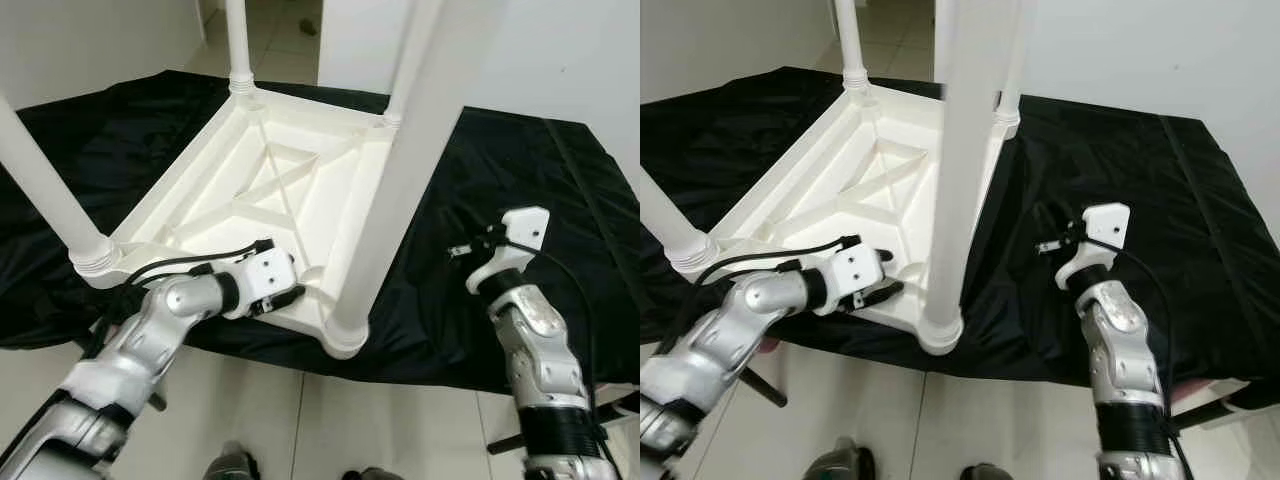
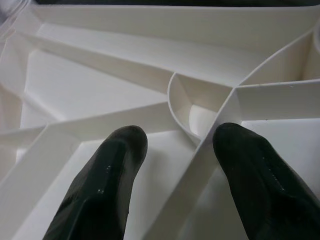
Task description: Building children table
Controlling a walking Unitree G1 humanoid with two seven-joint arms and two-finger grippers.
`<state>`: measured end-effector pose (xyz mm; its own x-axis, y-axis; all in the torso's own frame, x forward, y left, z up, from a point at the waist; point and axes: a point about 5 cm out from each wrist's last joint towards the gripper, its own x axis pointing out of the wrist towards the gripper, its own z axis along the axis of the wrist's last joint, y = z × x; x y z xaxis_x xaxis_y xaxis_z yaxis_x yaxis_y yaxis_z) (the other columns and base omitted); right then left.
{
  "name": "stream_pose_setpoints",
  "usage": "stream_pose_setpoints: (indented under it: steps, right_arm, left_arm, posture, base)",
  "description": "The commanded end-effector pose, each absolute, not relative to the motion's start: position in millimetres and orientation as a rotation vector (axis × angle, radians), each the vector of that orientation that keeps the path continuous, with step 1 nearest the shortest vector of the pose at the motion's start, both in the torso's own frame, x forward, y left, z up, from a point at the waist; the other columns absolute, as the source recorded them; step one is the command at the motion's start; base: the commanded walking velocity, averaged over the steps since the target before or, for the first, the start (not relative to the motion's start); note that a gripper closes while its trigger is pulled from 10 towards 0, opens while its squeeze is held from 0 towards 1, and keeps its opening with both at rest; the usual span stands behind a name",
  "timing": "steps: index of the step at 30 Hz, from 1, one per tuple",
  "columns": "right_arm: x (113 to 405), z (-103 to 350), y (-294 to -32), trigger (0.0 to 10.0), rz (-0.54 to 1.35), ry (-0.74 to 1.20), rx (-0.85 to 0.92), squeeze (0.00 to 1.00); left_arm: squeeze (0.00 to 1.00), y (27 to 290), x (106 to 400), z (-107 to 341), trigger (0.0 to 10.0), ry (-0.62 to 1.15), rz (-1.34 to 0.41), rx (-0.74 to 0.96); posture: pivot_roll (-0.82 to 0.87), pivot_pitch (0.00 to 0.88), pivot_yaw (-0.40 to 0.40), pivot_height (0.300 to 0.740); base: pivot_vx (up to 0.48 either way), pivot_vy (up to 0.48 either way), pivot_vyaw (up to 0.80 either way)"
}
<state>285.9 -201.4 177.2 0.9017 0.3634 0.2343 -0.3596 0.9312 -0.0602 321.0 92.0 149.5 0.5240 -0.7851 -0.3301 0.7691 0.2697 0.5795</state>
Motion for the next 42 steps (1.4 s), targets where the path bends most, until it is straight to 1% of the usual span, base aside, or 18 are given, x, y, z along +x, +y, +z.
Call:
stream_pose_setpoints:
  steps: [1, 5, 7, 9, 10, 15, 16, 20, 21, 24, 28, 29, 30, 32, 38, 39, 40, 42]
  right_arm:
    - [280, 181, -202, 10.0, 0.411, -0.244, -0.021, 0.00]
    - [275, 181, -205, 10.0, 0.399, -0.240, -0.037, 0.00]
    - [266, 180, -203, 10.0, 0.408, -0.218, -0.053, 0.00]
    - [266, 180, -203, 10.0, 0.408, -0.218, -0.053, 0.00]
    - [258, 177, -201, 10.0, 0.423, -0.194, -0.060, 0.00]
    - [243, 171, -200, 10.0, 0.463, -0.129, -0.053, 0.00]
    - [235, 170, -200, 10.0, 0.499, -0.094, -0.063, 0.00]
    - [232, 170, -201, 10.0, 0.513, -0.085, -0.073, 0.00]
    - [227, 170, -205, 10.0, 0.536, -0.066, -0.082, 1.00]
    - [220, 172, -211, 10.0, 0.580, -0.045, -0.123, 1.00]
    - [215, 173, -212, 10.0, 0.624, -0.022, -0.127, 1.00]
    - [212, 173, -210, 10.0, 0.675, 0.001, -0.133, 1.00]
    - [212, 173, -210, 10.0, 0.675, 0.001, -0.133, 1.00]
    - [208, 172, -204, 10.0, 0.782, 0.046, -0.149, 1.00]
    - [209, 171, -200, 10.0, 0.836, 0.059, -0.165, 1.00]
    - [212, 170, -198, 10.0, 0.876, 0.063, -0.176, 1.00]
    - [215, 169, -195, 10.0, 0.911, 0.068, -0.174, 0.00]
    - [215, 169, -195, 10.0, 0.911, 0.068, -0.174, 0.00]
  left_arm:
    - [0.00, 84, 330, 156, 10.0, -0.105, -0.947, 0.772]
    - [0.00, 72, 334, 157, 10.0, -0.118, -0.963, 0.765]
    - [0.00, 58, 340, 160, 10.0, -0.137, -0.982, 0.750]
    - [0.00, 58, 340, 160, 10.0, -0.137, -0.982, 0.750]
    - [0.00, 51, 344, 162, 10.0, -0.147, -0.990, 0.742]
    - [0.00, 48, 349, 162, 10.0, -0.143, -0.982, 0.732]
    - [0.00, 47, 352, 161, 10.0, -0.144, -0.981, 0.727]
    - [0.00, 47, 353, 160, 10.0, -0.144, -0.981, 0.728]
    - [0.00, 47, 354, 159, 10.0, -0.145, -0.981, 0.730]
    - [0.00, 47, 355, 159, 10.0, -0.151, -0.986, 0.730]
    - [0.00, 50, 355, 160, 10.0, -0.159, -0.992, 0.723]
    - [0.00, 54, 354, 158, 10.0, -0.156, -0.999, 0.717]
    - [0.00, 54, 354, 158, 10.0, -0.156, -0.999, 0.717]
    - [0.00, 65, 347, 151, 10.0, -0.153, -1.030, 0.719]
    - [0.00, 75, 339, 147, 10.0, -0.152, -1.051, 0.696]
    - [0.00, 81, 333, 147, 10.0, -0.144, -1.055, 0.655]
    - [0.00, 88, 327, 146, 10.0, -0.142, -1.052, 0.632]
    - [0.00, 88, 327, 146, 10.0, -0.142, -1.052, 0.632]
  posture:
    - [-0.01, 0.061, 0.011, 0.740]
    - [-0.03, 0.060, 0.023, 0.740]
    - [-0.04, 0.061, 0.023, 0.740]
    - [-0.04, 0.061, 0.023, 0.740]
    - [-0.05, 0.061, 0.023, 0.740]
    - [-0.06, 0.058, 0.022, 0.740]
    - [-0.08, 0.056, 0.029, 0.740]
    - [-0.08, 0.056, 0.029, 0.740]
    - [-0.08, 0.054, 0.033, 0.740]
    - [-0.09, 0.052, 0.039, 0.740]
    - [-0.10, 0.051, 0.048, 0.740]
    - [-0.09, 0.051, 0.056, 0.740]
    - [-0.09, 0.051, 0.056, 0.740]
    - [-0.08, 0.049, 0.057, 0.740]
    - [-0.07, 0.049, 0.051, 0.740]
    - [-0.05, 0.047, 0.039, 0.740]
    - [-0.03, 0.046, 0.033, 0.740]
    - [-0.03, 0.046, 0.033, 0.740]
  base:
    - [0.000, 0.000, 0.00]
    - [0.000, 0.000, 0.00]
    - [0.000, 0.000, 0.00]
    - [0.000, 0.000, 0.00]
    - [0.000, 0.000, 0.00]
    - [0.000, 0.000, 0.00]
    - [0.000, 0.000, 0.00]
    - [0.000, 0.000, 0.00]
    - [0.000, 0.000, 0.00]
    - [0.000, 0.000, 0.00]
    - [0.000, 0.000, 0.00]
    - [0.000, 0.000, 0.00]
    - [0.000, 0.000, 0.00]
    - [0.000, 0.000, 0.00]
    - [0.000, 0.000, 0.00]
    - [0.000, 0.000, 0.00]
    - [0.000, 0.000, 0.00]
    - [0.000, 0.000, 0.00]
